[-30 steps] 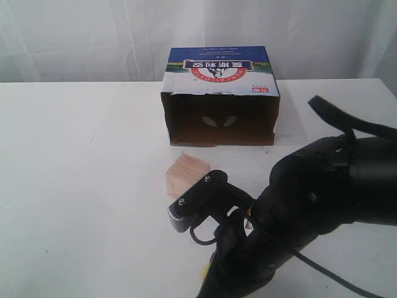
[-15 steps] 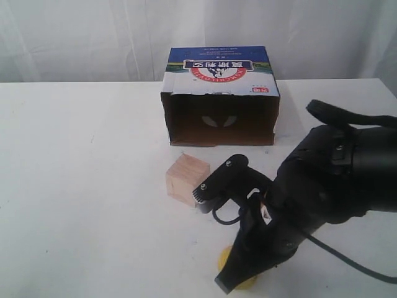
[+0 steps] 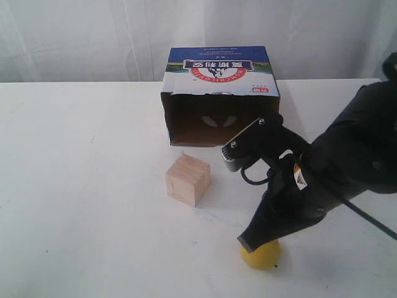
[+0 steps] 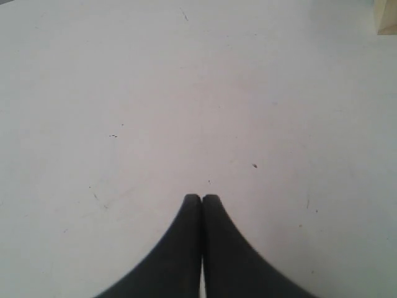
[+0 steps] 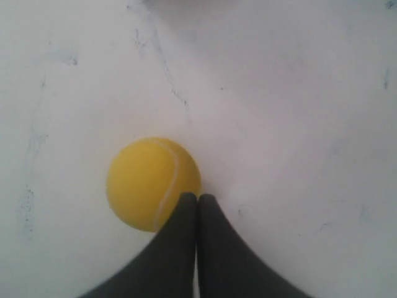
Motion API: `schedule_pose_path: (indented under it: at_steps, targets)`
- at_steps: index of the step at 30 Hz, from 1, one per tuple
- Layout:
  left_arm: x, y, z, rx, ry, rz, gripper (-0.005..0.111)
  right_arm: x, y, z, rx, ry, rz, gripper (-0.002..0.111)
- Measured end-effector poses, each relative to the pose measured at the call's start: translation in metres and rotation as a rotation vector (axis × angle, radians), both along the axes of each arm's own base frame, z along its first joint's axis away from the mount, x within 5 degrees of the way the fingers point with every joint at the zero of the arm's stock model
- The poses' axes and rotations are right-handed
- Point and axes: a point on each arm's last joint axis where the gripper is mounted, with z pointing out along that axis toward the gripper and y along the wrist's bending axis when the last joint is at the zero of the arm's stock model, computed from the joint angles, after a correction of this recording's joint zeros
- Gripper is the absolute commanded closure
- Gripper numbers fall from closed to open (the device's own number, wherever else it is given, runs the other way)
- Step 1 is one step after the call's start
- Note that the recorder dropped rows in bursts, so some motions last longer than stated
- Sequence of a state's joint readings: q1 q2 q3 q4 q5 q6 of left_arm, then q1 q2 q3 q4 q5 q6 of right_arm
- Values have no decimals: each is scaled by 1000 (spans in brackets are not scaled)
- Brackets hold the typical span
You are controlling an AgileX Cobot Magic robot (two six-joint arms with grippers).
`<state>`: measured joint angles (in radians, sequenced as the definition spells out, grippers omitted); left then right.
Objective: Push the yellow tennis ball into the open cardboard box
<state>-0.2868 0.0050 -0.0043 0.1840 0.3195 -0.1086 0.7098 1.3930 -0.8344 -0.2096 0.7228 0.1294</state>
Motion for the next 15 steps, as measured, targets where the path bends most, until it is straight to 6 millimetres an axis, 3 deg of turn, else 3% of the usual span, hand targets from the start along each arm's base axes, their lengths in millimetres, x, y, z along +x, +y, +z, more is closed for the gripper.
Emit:
schedule_pose_path:
  at_steps: [10,15]
  targets:
    - [0,0,0,0,0,0,107,9,9,-49,-40,57,27,108]
    - [0,0,0,0,0,0,107,23,14,-56,-21,17,42,108]
